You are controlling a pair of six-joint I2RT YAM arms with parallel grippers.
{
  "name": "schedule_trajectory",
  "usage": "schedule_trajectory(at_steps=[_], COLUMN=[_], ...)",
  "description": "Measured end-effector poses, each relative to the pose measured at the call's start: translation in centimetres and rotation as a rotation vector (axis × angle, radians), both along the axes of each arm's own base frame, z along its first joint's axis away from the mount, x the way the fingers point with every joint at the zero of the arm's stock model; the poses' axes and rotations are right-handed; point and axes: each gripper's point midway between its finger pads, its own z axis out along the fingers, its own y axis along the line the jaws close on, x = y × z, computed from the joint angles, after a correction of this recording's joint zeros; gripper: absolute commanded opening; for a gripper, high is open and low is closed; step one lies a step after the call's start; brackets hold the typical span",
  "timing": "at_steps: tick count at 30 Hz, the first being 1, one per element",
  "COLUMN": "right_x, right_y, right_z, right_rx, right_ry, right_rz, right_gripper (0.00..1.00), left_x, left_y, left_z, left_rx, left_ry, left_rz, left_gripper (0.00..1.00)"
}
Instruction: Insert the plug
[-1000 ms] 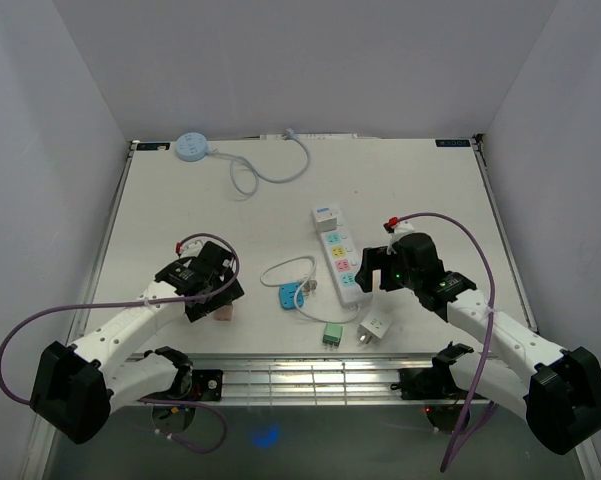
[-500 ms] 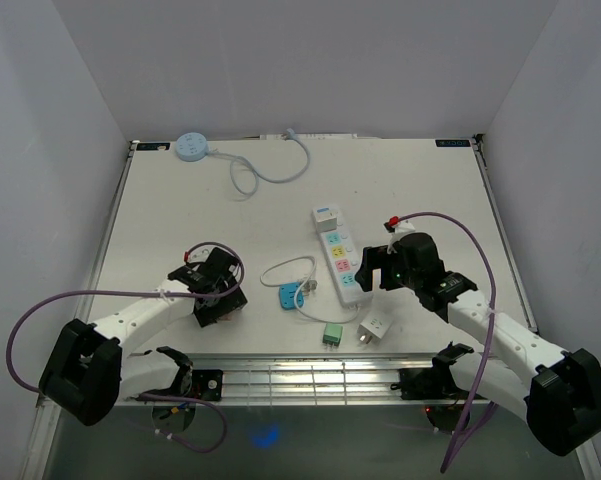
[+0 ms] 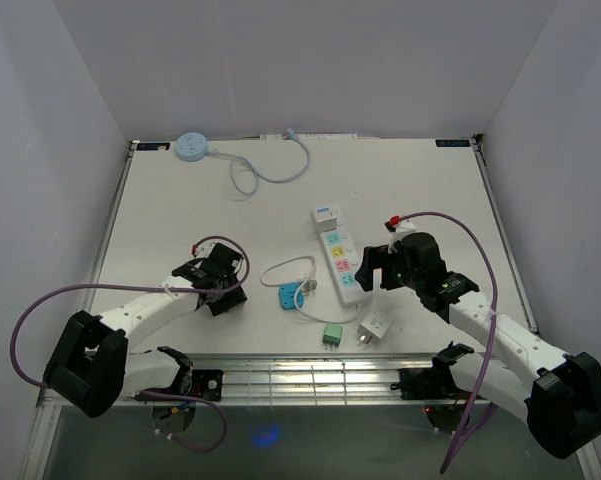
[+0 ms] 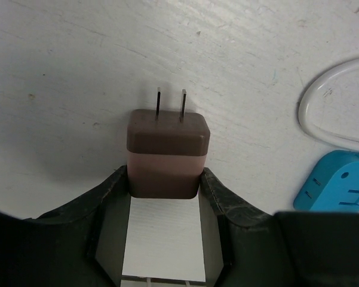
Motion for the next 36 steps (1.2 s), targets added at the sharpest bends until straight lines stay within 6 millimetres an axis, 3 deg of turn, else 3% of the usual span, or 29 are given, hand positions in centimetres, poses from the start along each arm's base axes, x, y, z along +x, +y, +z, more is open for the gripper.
schedule_trajectory(at_steps=[8, 15, 16, 18, 26, 36], right_x=[-0.4, -0.9, -1.0, -1.2, -0.7, -2.3], right_y=[1.8, 4.0, 4.3, 4.9, 7.0, 6.7], right_z=[1.1, 2.1, 2.1, 2.4, 7.4, 6.4], right_rx=[0.077, 0.177, 0.188, 0.204, 0.286, 0.268], right_ry=[-0.018, -0.010, 0.007, 0.050, 0.065, 0.185], right_rz=[0.085, 0.170, 0.182, 0.201, 0.261, 0.258], right_gripper=[0.96, 0.98, 1.00, 1.00, 1.00, 0.97], left_x=[-0.1, 2.0, 2.2, 2.3, 2.4, 3.4], left_y=[-3.3, -8.9, -9.8, -11.2, -15.5, -18.5], left_z=[1.0, 6.3, 7.0, 7.9, 8.3, 11.1], left_rx=[-0.111, -0.307, -0.336, -0.365, -0.376, -0.367], left_ry=[-0.002, -0.145, -0.170, -0.215, -0.336, -0.562], left_rz=[-0.081, -0.258, -0.306, -0.407, -0.712, -0.887], left_gripper=[0.34, 0.34, 0.28, 0.28, 0.31, 0.35])
